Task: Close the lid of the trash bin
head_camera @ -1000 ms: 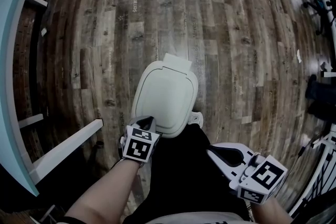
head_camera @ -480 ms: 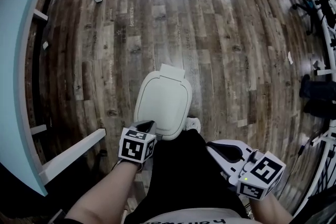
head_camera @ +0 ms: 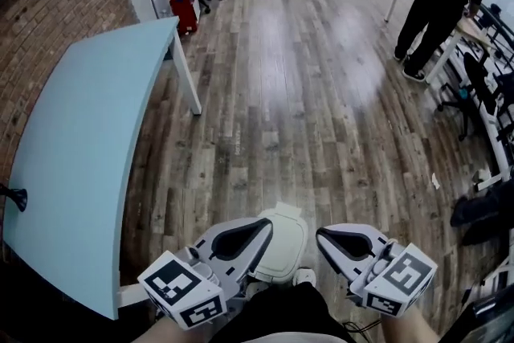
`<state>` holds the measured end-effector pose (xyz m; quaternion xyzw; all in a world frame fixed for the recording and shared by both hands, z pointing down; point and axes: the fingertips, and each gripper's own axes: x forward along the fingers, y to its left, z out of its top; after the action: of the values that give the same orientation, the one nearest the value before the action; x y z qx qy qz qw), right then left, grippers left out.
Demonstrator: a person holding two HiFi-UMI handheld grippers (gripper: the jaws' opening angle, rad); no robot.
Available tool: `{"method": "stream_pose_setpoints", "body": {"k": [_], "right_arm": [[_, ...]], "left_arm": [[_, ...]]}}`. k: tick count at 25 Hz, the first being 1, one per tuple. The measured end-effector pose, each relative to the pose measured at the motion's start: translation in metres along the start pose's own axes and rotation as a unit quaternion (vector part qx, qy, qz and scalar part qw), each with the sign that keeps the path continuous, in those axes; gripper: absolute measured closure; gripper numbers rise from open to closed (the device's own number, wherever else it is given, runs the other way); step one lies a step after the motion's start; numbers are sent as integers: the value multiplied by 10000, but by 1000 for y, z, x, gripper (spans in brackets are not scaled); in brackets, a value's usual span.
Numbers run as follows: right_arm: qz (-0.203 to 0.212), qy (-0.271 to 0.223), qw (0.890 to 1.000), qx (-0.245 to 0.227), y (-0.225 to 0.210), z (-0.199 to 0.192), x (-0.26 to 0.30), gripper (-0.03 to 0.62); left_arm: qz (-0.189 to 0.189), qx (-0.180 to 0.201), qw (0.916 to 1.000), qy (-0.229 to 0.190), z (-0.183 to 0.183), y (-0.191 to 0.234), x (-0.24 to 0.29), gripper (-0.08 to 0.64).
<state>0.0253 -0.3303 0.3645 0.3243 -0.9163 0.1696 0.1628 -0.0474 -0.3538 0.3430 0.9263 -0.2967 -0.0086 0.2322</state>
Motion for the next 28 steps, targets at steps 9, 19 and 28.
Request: {"method": "stream_pose_setpoints", "body": {"k": [9,19,28], "right_arm": [[77,-1573,9842,-812,76,165,-39,581],[364,-1556,9828,-925,77,167,-69,581],[170,-1613,9844,-683,46,165,-78,581]], "left_arm": [[-357,1410,9797,-1380,144,-89,-85,552],[290,1973,9742,-1058,138,-105,-80,552],[191,1980,9750,-993,148,-106,-60,552]]}}
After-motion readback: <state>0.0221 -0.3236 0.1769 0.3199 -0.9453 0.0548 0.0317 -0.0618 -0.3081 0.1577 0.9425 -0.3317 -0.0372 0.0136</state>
